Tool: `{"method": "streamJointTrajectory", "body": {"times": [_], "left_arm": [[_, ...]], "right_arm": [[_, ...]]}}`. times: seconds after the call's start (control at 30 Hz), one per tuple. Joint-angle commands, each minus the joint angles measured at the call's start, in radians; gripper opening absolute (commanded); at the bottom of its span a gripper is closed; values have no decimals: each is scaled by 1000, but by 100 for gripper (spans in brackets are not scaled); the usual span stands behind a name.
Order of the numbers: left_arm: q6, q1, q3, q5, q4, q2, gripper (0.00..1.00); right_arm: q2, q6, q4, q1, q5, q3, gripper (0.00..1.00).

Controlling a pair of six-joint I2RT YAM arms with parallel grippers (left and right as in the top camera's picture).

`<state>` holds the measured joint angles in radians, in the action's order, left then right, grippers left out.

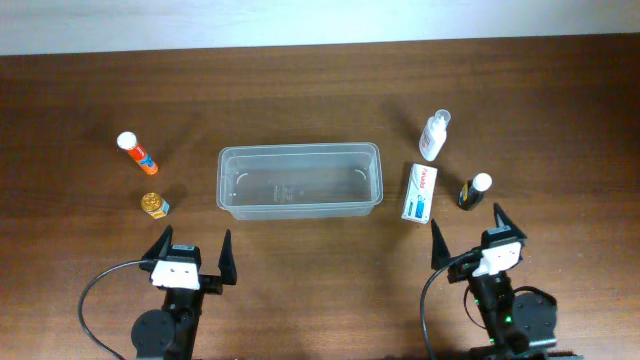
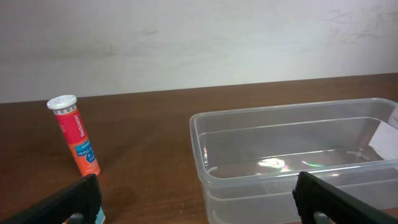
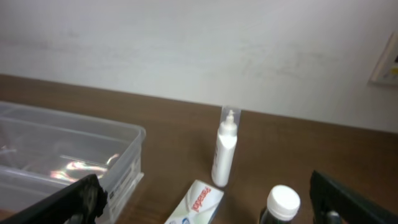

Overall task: Pack container
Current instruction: 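Move the right gripper to the white spray bottle and grasp it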

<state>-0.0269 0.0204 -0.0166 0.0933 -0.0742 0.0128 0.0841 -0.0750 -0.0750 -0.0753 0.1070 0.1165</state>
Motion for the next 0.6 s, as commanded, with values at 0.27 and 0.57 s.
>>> {"method": "streamJointTrajectory", "body": {"times": [0.27, 0.57], "left_arm": [[-15, 4, 8, -8, 2, -7, 99], [-15, 4, 8, -8, 2, -7, 99]], "right_arm": [[812, 1, -407, 4, 124, 891, 98], [1319, 1, -853, 4, 145, 1516, 98]]}}
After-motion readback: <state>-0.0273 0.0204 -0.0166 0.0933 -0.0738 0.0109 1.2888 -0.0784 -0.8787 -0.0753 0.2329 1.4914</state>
